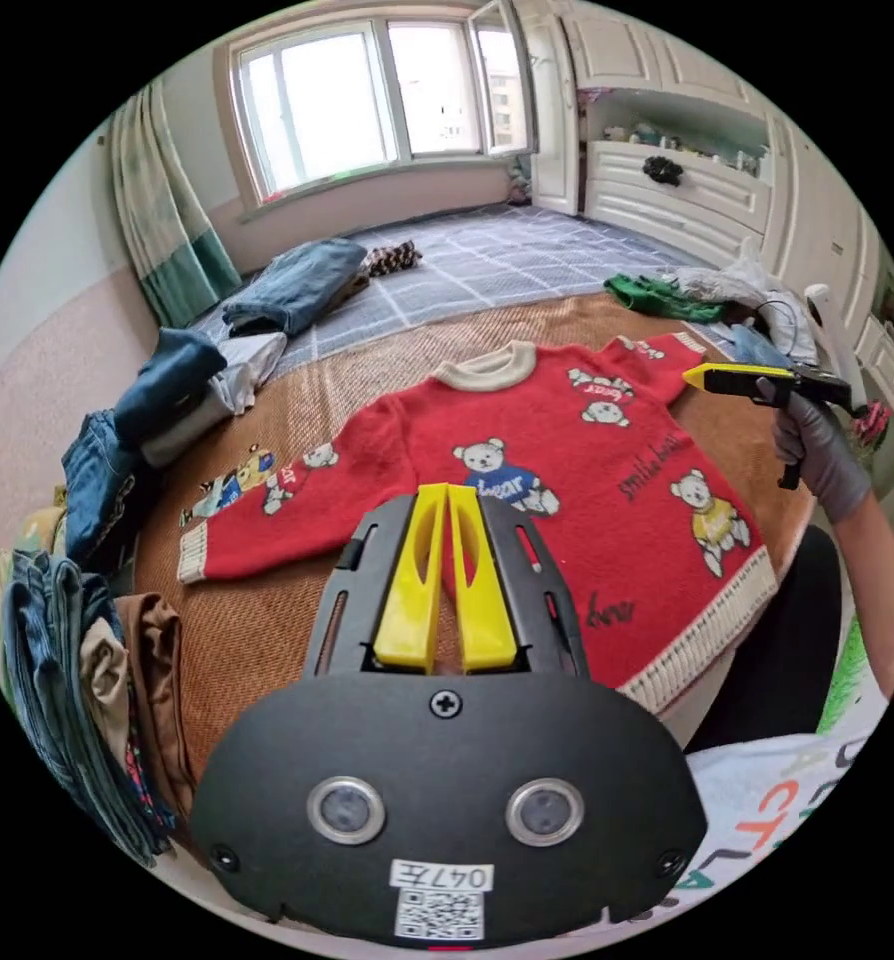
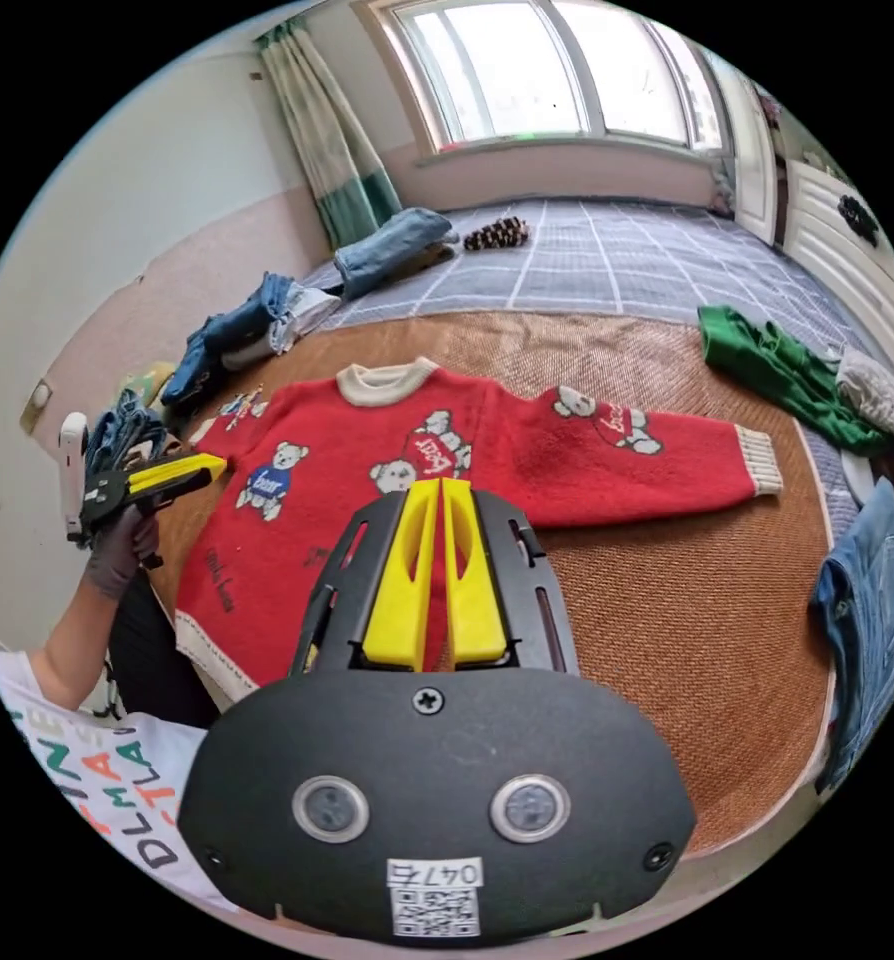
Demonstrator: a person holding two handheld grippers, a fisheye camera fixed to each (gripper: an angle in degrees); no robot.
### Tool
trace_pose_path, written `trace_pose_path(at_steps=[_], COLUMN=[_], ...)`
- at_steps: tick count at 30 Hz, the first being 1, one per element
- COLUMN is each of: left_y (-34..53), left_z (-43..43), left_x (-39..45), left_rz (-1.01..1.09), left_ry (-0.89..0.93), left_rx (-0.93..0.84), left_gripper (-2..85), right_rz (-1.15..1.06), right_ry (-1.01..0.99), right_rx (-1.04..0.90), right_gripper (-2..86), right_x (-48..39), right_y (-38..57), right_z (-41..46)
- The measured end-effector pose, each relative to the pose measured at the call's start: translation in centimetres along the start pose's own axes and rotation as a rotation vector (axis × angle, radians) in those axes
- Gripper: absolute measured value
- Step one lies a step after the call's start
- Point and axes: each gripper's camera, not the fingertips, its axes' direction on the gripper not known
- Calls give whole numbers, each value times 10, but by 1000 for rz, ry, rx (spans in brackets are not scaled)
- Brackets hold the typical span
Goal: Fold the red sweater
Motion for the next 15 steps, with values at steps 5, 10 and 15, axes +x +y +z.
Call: trace_pose_path(at_steps=[5,10,15], left_y=[20,128,206], left_z=[30,-62,-73], left_x=[-20,-111,-242], left_rz=[-70,-456,-857], left_ry=[47,123,54], left_rx=[-98,91,135], left_gripper=[-3,21,72], right_rz=[127,-93,-94], right_ry=[-55,-130,-193], right_rx=[-104,55,-35], right_gripper=[-12,-12,-12], right_x=[27,-31,-47], right_y=[5,42,79], right_z=[27,-34,-12])
